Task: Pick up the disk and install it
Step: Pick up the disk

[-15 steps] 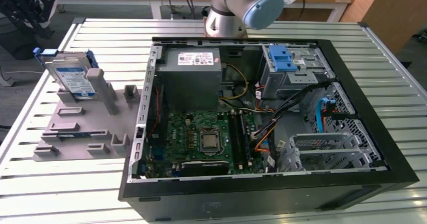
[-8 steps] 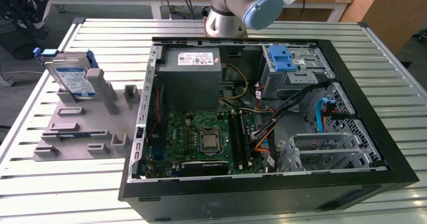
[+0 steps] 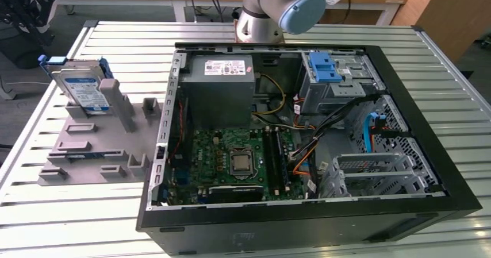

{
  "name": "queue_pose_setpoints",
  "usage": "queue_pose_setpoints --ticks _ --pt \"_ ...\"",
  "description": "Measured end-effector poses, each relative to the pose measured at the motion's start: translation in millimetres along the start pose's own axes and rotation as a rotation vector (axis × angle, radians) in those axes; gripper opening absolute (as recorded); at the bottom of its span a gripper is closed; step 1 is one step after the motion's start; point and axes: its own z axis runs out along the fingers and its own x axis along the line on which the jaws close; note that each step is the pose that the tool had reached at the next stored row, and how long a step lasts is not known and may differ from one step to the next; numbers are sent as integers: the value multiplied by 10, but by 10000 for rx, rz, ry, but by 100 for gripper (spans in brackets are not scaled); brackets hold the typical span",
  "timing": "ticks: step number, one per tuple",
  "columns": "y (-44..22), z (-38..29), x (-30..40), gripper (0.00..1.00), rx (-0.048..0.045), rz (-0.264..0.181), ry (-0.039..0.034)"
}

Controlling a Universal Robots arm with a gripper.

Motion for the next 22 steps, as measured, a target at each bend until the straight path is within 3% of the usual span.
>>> queue_pose_setpoints --ticks 8,22 --pt "0 0 1 11 -1 -55 2" --pt "-2 1 1 11 -19 -1358 59"
